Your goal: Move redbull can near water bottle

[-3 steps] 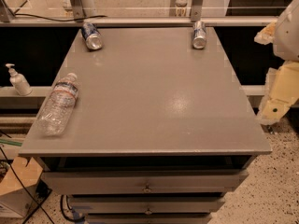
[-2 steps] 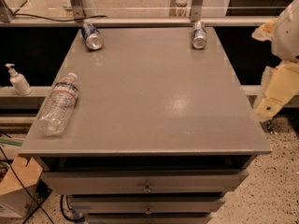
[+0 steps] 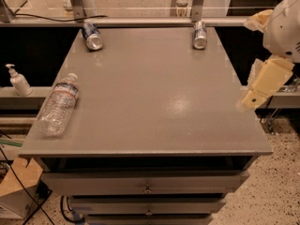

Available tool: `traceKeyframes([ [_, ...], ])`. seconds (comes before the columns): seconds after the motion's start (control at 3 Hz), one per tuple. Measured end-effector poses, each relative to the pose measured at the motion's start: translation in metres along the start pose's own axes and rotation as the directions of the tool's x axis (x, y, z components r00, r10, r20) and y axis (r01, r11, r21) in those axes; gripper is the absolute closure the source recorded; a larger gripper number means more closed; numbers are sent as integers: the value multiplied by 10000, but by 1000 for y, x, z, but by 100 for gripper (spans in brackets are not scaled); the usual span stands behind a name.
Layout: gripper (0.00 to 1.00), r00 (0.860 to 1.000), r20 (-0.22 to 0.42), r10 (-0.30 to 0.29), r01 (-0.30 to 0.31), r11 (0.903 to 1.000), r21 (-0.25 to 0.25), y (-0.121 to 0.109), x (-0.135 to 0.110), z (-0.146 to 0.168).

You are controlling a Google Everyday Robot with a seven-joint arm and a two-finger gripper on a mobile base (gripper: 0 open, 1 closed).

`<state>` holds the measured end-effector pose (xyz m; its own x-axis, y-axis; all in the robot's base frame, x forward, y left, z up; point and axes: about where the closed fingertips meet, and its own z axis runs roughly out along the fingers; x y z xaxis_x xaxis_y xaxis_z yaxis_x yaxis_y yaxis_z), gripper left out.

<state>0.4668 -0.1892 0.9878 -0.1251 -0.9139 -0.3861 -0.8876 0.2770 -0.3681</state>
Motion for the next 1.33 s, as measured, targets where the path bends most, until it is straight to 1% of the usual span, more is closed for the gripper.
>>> traceKeyframes([
  [0.33,0,9951,879,455,-488,9982,353,-19,-10,12],
  [0.67,0,9636,2468,1031,-1256,9891,774,-60,-28,37],
  [1.0,0,9085,3842,1646,-2127,9733,859,-100,-35,62],
  [1.33,0,8640,4532,2191,-2778,9583,664,-134,-36,87],
])
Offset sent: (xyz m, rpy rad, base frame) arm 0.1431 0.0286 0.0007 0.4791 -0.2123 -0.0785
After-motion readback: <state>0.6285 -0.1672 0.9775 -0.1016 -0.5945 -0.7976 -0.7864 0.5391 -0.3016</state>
